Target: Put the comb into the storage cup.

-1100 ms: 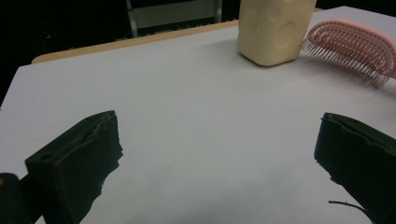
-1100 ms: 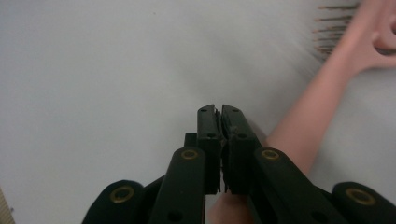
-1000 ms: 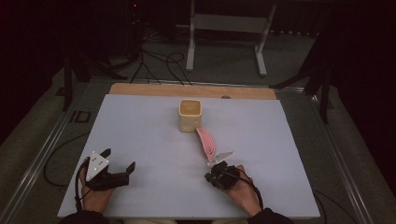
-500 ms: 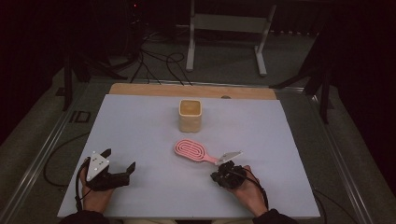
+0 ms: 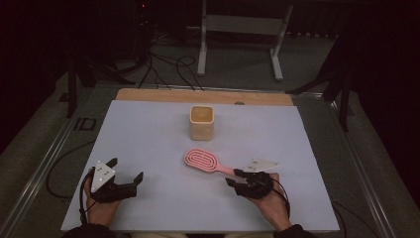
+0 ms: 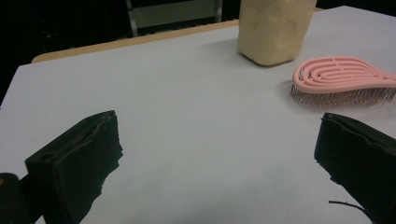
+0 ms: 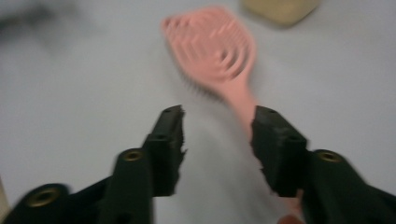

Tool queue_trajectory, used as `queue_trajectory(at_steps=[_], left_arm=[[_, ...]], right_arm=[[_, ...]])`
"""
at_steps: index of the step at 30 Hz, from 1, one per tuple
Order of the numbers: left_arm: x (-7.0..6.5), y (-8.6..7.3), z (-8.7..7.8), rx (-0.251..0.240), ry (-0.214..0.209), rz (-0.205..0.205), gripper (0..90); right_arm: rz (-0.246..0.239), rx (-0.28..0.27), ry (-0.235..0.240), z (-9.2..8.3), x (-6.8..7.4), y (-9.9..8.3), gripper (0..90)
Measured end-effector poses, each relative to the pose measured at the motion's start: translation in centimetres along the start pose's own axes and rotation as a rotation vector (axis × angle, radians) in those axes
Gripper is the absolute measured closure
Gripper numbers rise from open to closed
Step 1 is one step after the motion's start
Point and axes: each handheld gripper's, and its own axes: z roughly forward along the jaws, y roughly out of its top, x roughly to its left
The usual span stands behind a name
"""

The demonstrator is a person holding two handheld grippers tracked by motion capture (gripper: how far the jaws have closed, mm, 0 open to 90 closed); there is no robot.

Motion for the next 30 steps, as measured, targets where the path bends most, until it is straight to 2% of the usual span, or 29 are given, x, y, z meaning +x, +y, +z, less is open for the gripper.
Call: queue_trajectory(at_steps=[6, 8, 9, 10, 15, 16, 18, 23, 26, 30], left_arm=[[0.2, 0.0, -0.3, -0.009, 0.006, -0.010, 0.8], [0.3, 0.1, -0.4, -0.014, 0.005, -0.011, 0.8], [0.3, 0.1, -0.4, -0.014, 0.005, -0.011, 0.8], [0.4, 0.1, -0.5, -0.014, 0.004, -0.011, 0.7], [0.6, 0.2, -0.8, -0.011, -0.005, -0.012, 0.5], [0.7, 0.3, -1.0, -0.014, -0.007, -0.013, 0.4], [0.8, 0.4, -1.3, -0.018, -0.006, -0.010, 0.3], [1.2, 0.9, -2.1, -0.038, 0.001, -0.006, 0.3], [1.4, 1.0, -2.4, -0.047, -0.012, -0.019, 0.2], [1.7, 1.2, -2.9, -0.061, -0.008, -0.014, 0.1]], right_arm=[[-0.020, -0.155, -0.093, -2.7, -0.7, 0.3, 31.0], [-0.018, -0.196, -0.116, -3.4, -0.9, 0.3, 26.6], [-0.018, -0.196, -0.116, -3.4, -0.9, 0.3, 26.6], [-0.006, -0.233, -0.144, -4.1, -1.3, 0.1, 19.6], [0.003, -0.262, -0.163, -4.6, -1.9, -0.2, 13.9], [0.010, -0.278, -0.187, -5.0, -2.4, -0.5, 11.6], [0.016, -0.289, -0.200, -5.2, -2.7, -0.6, 10.0], [0.025, -0.306, -0.223, -6.1, -3.4, -1.0, 9.6], [0.033, -0.313, -0.229, -6.4, -3.8, -1.2, 9.5], [0.050, -0.312, -0.232, -6.7, -4.4, -1.5, 8.9]])
